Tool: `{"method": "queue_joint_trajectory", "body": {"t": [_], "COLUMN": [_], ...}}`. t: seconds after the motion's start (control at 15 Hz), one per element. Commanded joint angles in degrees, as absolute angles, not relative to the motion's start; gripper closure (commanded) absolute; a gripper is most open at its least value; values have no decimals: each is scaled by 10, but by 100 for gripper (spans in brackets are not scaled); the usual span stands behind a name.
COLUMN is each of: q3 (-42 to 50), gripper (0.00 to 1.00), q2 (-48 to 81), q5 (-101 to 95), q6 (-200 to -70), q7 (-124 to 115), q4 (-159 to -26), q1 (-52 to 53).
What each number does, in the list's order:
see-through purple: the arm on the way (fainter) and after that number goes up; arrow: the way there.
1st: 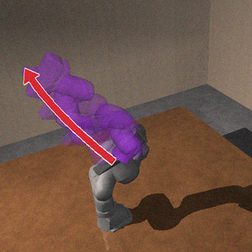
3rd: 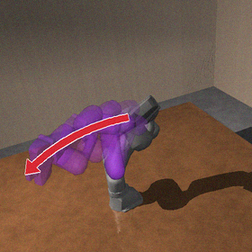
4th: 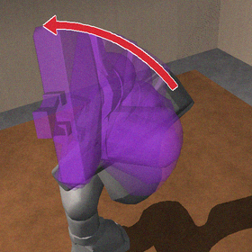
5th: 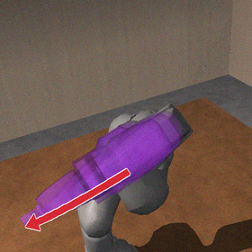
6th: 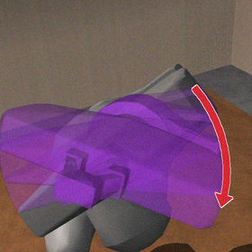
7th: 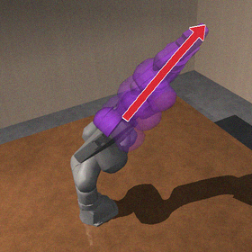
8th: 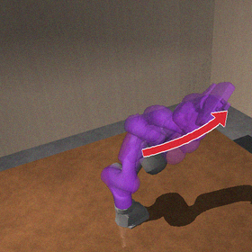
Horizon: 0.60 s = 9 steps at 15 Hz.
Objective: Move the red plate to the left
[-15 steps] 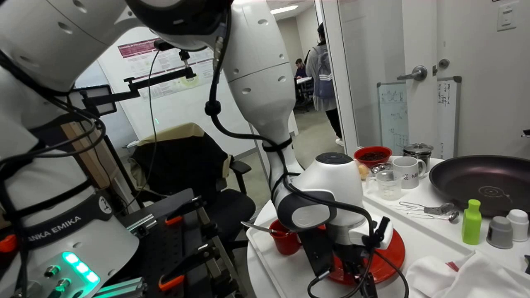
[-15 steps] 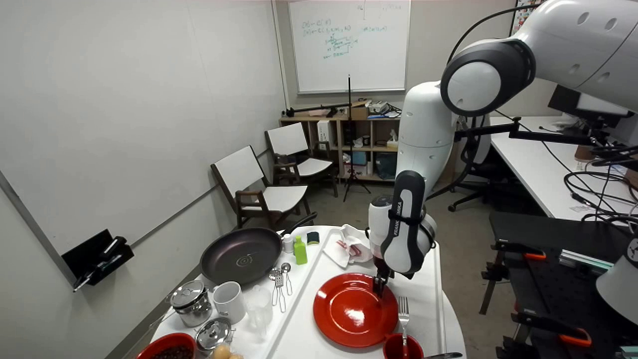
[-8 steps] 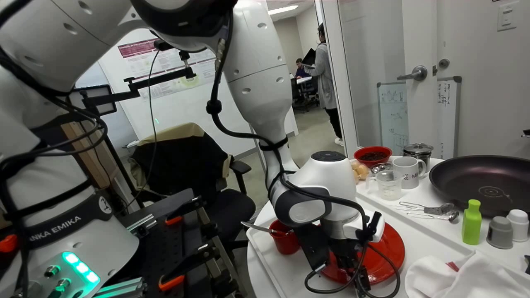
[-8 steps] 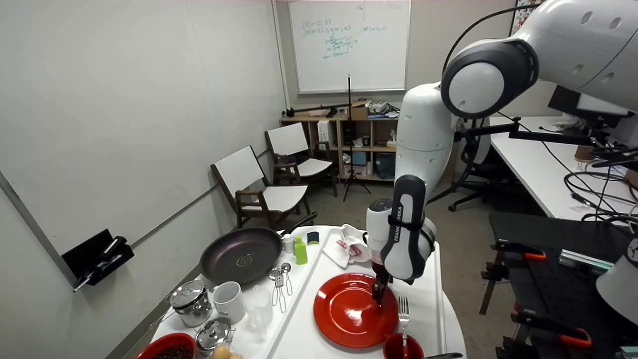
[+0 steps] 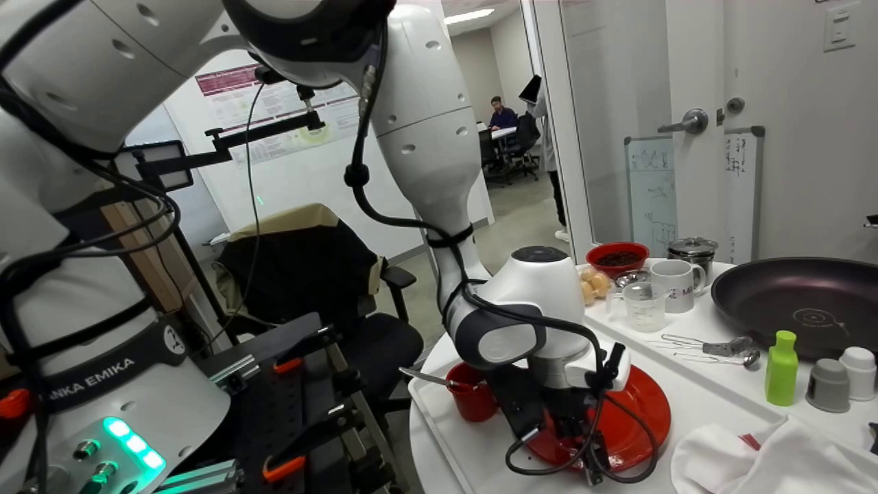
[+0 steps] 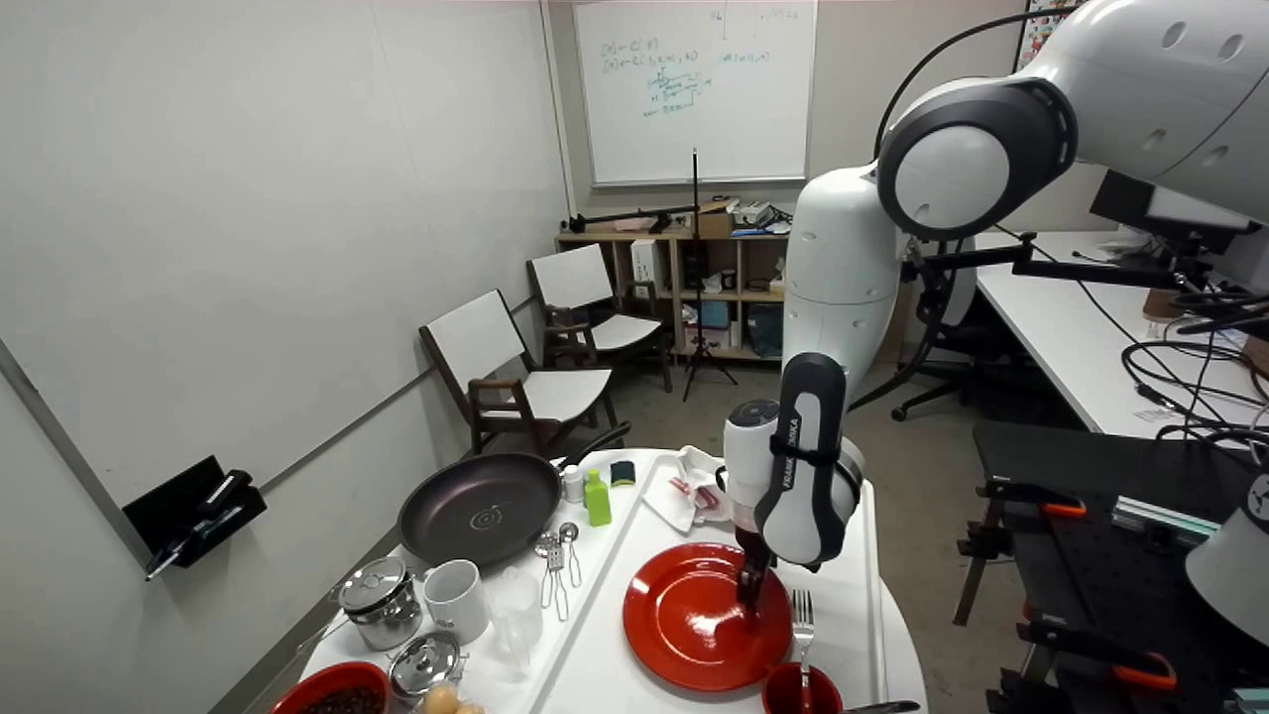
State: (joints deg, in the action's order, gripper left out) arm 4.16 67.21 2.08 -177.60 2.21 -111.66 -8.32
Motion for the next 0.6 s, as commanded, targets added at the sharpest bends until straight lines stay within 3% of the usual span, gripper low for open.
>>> {"method": "queue_joint_trajectory", "body": {"t": [0.0, 0.53], "q3": [51, 54], "gripper": [0, 0], "q2": [673, 673], "q5": [13, 12], "q6": [-1780, -1773], "q7": [18, 18], "q4": [-1113, -1107], "q1": [-73, -64]}}
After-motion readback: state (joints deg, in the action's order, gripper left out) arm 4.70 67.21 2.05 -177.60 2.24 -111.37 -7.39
